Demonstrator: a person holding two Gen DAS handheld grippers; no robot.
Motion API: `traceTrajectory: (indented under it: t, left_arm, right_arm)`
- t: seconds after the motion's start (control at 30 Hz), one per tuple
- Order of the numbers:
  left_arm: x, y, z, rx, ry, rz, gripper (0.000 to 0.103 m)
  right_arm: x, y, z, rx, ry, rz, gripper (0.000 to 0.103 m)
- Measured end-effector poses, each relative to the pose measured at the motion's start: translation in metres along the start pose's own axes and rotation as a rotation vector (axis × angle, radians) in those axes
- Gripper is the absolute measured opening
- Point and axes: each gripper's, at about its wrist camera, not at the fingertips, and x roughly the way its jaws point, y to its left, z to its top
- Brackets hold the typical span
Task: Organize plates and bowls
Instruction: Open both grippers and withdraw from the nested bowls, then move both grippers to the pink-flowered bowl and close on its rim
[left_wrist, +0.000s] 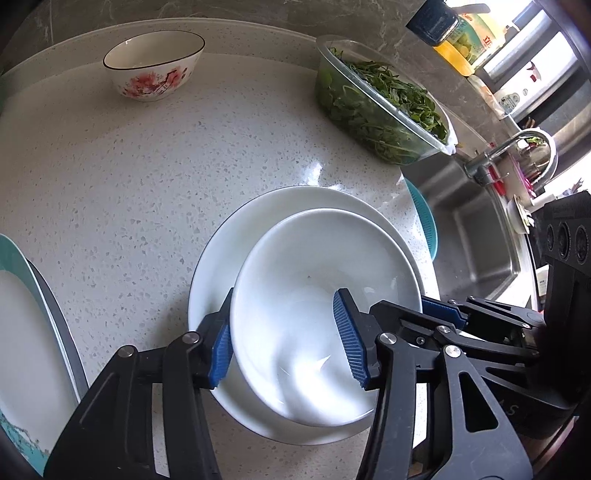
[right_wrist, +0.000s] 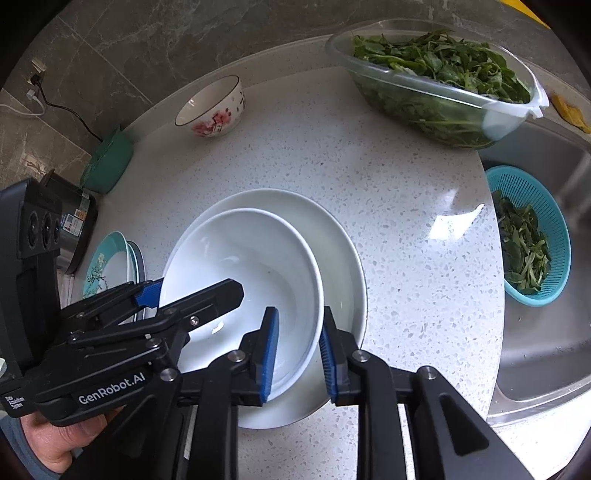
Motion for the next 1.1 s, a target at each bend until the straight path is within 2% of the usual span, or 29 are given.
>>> traceTrajectory:
  t: [0.13, 0.17, 0.2, 0.23, 0.3, 0.33, 0.37, 0.43, 0.57, 0.6, 0.7, 0.77, 0.83, 0.93, 0.97, 1.0, 1.03, 1.1]
  left_arm:
    - [-0.01, -0.001, -0.002, -0.011, -0.021, -0.005, 0.057]
    - [-0.014, -0.001, -0.002, -0.014, -0.034, -0.007, 0.066]
    - [-0.021, -0.001, -0.002, -0.012, -0.048, 0.015, 0.075]
    - [-0.025, -0.002, -0.002, -0.01, -0.056, 0.017, 0.077]
    - [-0.042, -0.007, -0.003, 0.021, -0.073, 0.029, 0.082]
    - [-0.052, -0.009, -0.002, 0.035, -0.078, 0.01, 0.084]
    - [-0.061, -0.008, 0.0, 0.048, -0.079, -0.008, 0.09]
    - [-0.083, 0.0, 0.009, 0.063, -0.082, -0.043, 0.092]
    - [-0.138, 0.056, 0.055, 0.028, -0.106, -0.141, 0.094]
    - [-0.147, 0.073, 0.071, 0.027, -0.116, -0.151, 0.095]
    - [-0.162, 0.119, 0.12, 0.04, -0.13, -0.082, 0.095]
    - [-0.161, 0.154, 0.155, 0.017, -0.135, -0.109, 0.095]
    - [-0.15, 0.186, 0.186, -0.03, -0.133, -0.11, 0.095]
    - [-0.112, 0.219, 0.224, -0.029, -0.078, -0.125, 0.094]
    - [-0.102, 0.224, 0.23, -0.024, -0.059, -0.124, 0.094]
    - [-0.085, 0.229, 0.236, -0.016, -0.022, -0.133, 0.094]
    - [-0.068, 0.235, 0.24, -0.011, 0.024, -0.152, 0.094]
    - [-0.046, 0.242, 0.244, -0.008, 0.065, -0.162, 0.093]
  right_arm:
    - [-0.011, -0.003, -0.001, 0.014, -0.027, -0.001, 0.04]
    - [-0.017, -0.004, -0.001, 0.02, -0.038, 0.009, 0.043]
    - [-0.023, -0.005, -0.001, 0.024, -0.051, 0.012, 0.05]
    - [-0.03, -0.006, -0.001, 0.029, -0.066, 0.008, 0.06]
    - [-0.049, -0.01, -0.001, 0.041, -0.115, 0.023, 0.069]
    - [-0.06, -0.012, 0.0, 0.045, -0.146, 0.047, 0.074]
    - [-0.068, -0.014, 0.001, 0.046, -0.172, 0.07, 0.077]
    - [-0.09, -0.023, 0.007, 0.077, -0.233, 0.187, 0.086]
    - [-0.115, -0.036, 0.039, 0.134, -0.273, 0.393, 0.087]
    - [-0.12, -0.036, 0.05, 0.13, -0.278, 0.41, 0.087]
    - [-0.125, -0.025, 0.097, 0.137, -0.283, 0.438, 0.087]
    - [-0.11, -0.008, 0.137, 0.115, -0.236, 0.466, 0.087]
    - [-0.09, 0.01, 0.169, 0.134, -0.188, 0.416, 0.086]
    - [-0.034, 0.04, 0.219, 0.188, -0.09, 0.444, 0.08]
    - [-0.016, 0.044, 0.229, 0.206, -0.061, 0.425, 0.078]
    - [0.004, 0.049, 0.238, 0.231, -0.03, 0.398, 0.07]
    - [0.019, 0.05, 0.243, 0.258, -0.014, 0.38, 0.068]
    - [0.054, 0.053, 0.256, 0.306, 0.027, 0.369, 0.066]
